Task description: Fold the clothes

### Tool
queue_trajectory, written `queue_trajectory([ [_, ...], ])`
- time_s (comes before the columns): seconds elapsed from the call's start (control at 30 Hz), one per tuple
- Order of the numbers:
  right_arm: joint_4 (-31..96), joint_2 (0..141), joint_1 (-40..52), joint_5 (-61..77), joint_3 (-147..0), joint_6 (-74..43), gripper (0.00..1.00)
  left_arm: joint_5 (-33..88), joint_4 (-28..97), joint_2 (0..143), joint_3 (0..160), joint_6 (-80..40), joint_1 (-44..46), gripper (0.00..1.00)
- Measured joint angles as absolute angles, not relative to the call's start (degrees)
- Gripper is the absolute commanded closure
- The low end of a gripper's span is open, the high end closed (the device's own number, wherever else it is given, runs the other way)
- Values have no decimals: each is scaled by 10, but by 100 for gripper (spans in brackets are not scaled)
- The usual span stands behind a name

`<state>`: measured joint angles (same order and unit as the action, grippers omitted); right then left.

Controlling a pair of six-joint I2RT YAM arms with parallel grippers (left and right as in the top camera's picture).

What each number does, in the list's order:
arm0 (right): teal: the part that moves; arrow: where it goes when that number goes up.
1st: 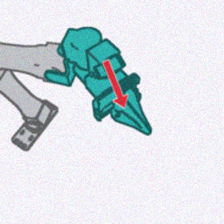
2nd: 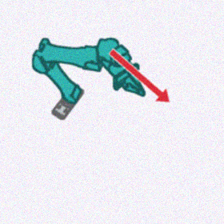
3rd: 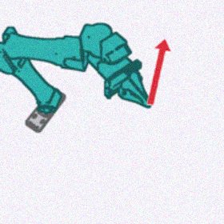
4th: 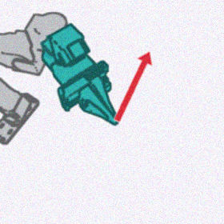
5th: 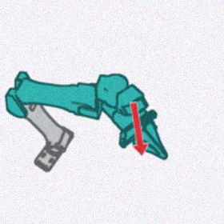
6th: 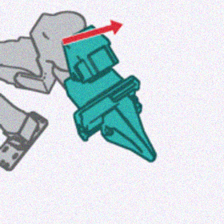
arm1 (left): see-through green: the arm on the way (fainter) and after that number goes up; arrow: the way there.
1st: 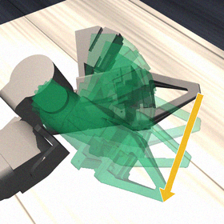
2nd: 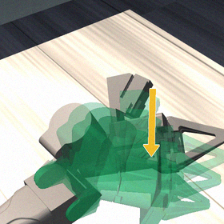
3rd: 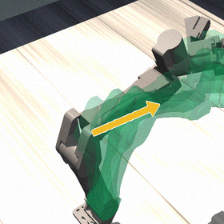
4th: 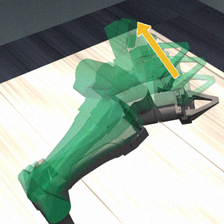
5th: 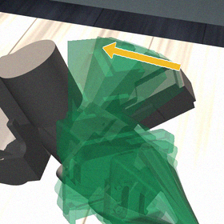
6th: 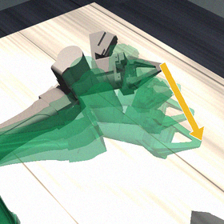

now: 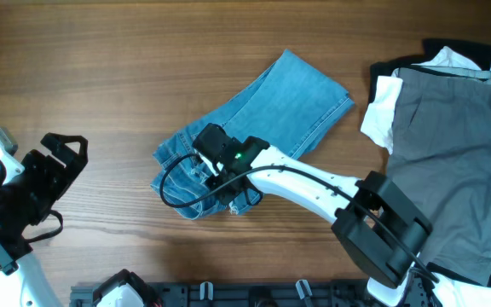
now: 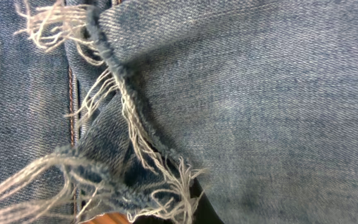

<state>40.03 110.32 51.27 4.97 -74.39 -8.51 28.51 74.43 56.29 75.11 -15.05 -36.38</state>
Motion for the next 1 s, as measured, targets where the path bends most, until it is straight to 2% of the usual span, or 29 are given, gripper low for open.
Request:
queue_trajectory([
  [0.27,389,1018,482,18,-748,-70,95,285,744,563,751,-150,-364,0],
  [0.3,386,998,474,16,-755,-69,89,285,744,563,751,-150,-364,0],
  [0.33,385,991,471,17,-758,-68,76,285,744,563,751,-150,-364,0],
  [0.37,384,989,469,21,-759,-65,57,285,744,563,751,-150,-364,0],
  [0.5,385,999,470,41,-759,-64,33,285,744,563,751,-150,-364,0],
  [0.67,385,1024,471,60,-759,-80,27,285,744,563,751,-150,-364,0],
  [1.0,394,1059,477,144,-759,-80,28,285,744,563,751,-150,-364,0],
])
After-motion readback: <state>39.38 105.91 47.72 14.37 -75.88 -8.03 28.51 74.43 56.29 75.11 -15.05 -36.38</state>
